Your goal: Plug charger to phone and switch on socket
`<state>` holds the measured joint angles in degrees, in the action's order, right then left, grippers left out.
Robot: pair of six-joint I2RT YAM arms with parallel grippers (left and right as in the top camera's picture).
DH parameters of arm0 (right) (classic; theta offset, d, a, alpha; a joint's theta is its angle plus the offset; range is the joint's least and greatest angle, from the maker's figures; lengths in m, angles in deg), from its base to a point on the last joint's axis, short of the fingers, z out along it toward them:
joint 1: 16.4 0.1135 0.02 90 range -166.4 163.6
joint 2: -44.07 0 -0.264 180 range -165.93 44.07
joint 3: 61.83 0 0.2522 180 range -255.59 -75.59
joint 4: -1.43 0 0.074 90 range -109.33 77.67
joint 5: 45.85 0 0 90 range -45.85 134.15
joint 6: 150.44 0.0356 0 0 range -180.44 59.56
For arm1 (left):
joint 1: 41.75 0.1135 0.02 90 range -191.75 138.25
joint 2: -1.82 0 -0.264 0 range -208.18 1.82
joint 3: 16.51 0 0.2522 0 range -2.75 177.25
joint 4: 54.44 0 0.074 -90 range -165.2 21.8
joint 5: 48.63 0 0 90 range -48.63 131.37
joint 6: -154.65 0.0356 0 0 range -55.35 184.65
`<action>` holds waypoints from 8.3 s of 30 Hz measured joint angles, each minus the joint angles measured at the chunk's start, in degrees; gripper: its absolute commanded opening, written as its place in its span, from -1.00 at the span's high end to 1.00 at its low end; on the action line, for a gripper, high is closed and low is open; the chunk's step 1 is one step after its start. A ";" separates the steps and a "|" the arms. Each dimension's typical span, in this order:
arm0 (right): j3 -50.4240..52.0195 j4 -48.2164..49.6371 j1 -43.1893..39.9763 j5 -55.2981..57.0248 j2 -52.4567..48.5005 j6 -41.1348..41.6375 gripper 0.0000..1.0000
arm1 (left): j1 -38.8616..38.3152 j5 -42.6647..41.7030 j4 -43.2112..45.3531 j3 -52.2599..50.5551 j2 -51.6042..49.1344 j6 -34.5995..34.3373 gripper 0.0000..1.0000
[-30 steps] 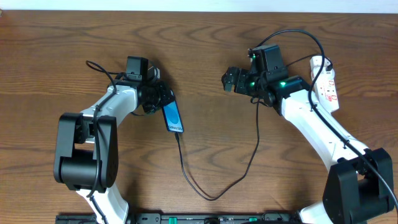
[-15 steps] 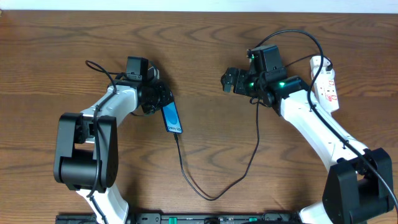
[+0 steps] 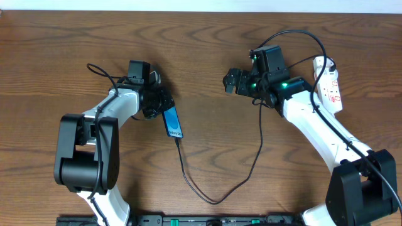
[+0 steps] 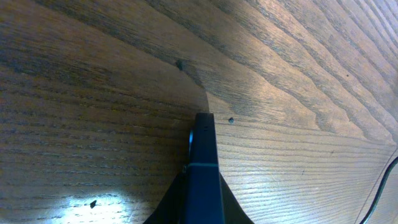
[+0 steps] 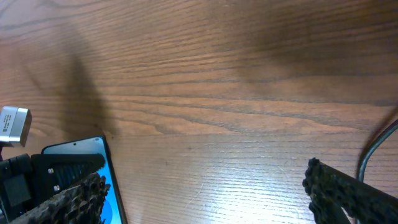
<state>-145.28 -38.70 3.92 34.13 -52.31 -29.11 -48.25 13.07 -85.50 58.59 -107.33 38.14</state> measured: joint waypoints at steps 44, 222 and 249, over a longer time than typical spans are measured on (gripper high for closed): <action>0.00 -0.02 0.00 0.02 0.00 -0.02 -0.99 | -0.15 0.92 -1.66 0.22 1.36 0.85 -0.29; -31.82 -25.83 -44.65 -19.74 -26.99 -42.82 -0.99 | -10.49 33.16 -26.23 1.57 39.47 20.39 -0.96; -23.98 -19.32 -43.98 -16.94 -26.99 -40.89 -0.98 | -10.49 33.16 -26.23 1.57 39.47 20.39 -0.96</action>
<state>-169.26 -58.02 -40.06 17.19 -79.30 -70.01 -58.74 46.23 -111.73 60.16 -67.85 58.54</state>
